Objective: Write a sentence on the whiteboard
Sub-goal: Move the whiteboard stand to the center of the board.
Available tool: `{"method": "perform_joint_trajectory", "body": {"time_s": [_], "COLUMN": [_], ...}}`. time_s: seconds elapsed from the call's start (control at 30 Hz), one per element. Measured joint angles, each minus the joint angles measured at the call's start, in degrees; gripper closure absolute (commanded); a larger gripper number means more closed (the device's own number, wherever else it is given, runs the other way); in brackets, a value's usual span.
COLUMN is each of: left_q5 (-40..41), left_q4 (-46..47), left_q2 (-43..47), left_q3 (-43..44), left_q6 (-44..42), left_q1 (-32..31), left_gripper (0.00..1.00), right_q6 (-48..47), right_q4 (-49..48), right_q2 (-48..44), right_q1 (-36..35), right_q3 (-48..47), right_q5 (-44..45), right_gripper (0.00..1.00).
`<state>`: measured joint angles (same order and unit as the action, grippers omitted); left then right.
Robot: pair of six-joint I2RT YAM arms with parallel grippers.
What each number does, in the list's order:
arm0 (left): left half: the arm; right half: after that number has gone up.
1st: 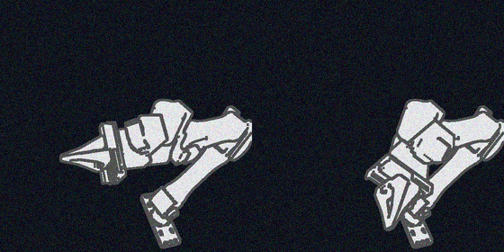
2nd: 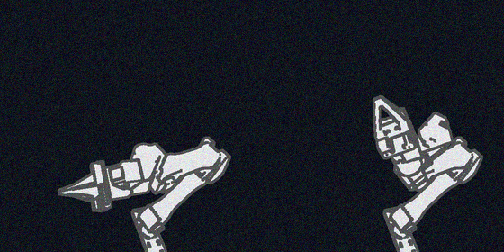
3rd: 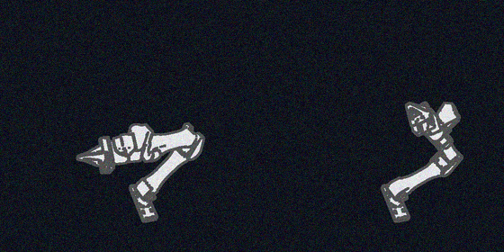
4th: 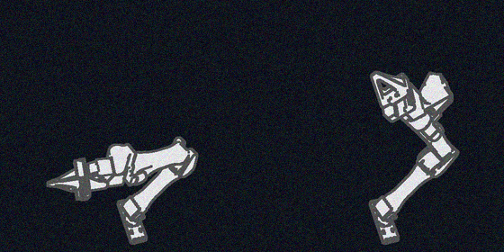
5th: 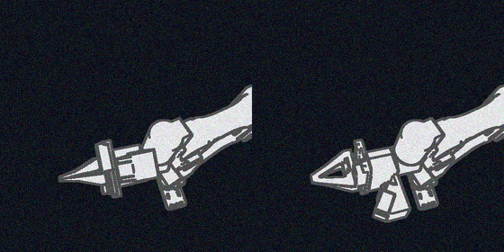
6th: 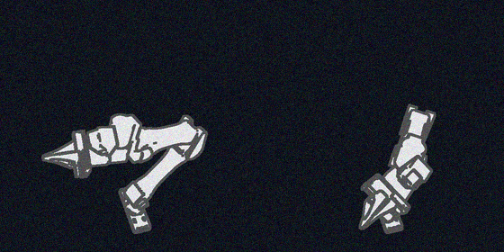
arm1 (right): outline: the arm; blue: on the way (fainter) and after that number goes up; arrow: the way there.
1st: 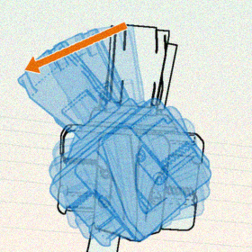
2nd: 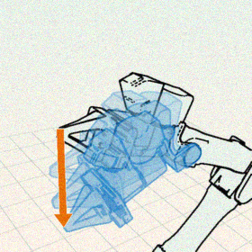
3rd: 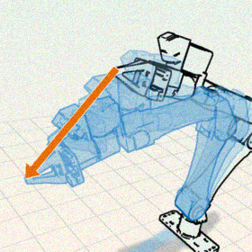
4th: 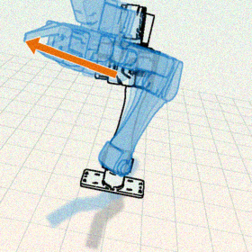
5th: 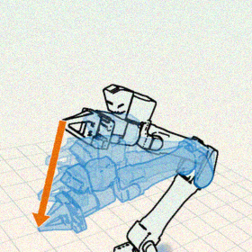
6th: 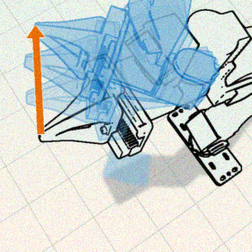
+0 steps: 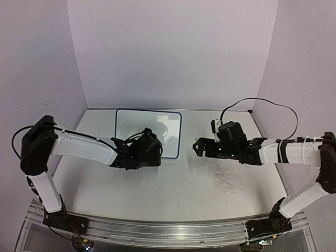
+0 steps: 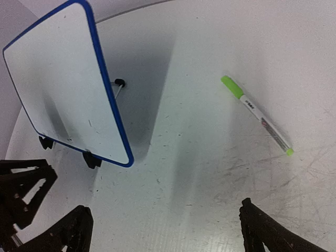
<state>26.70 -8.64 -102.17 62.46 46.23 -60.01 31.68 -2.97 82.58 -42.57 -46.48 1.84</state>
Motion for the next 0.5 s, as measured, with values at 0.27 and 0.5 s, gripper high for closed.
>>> {"method": "perform_joint_trajectory", "body": {"time_s": [0.27, 0.5], "left_q5": [1.67, 5.88], "left_q4": [0.68, 0.72], "left_q2": [27.39, 45.69], "left_q3": [-8.68, -9.38], "left_q6": [-12.71, -22.15], "left_q1": [0.14, 0.69], "left_gripper": [0.20, 0.12], "right_q6": [3.87, 8.21], "right_q4": [0.96, 4.72], "right_q2": [18.22, 30.59], "right_q1": [-11.04, -16.68], "right_q3": [-17.87, -29.77], "right_q5": [3.46, 4.96], "right_gripper": [0.13, 0.25]}}
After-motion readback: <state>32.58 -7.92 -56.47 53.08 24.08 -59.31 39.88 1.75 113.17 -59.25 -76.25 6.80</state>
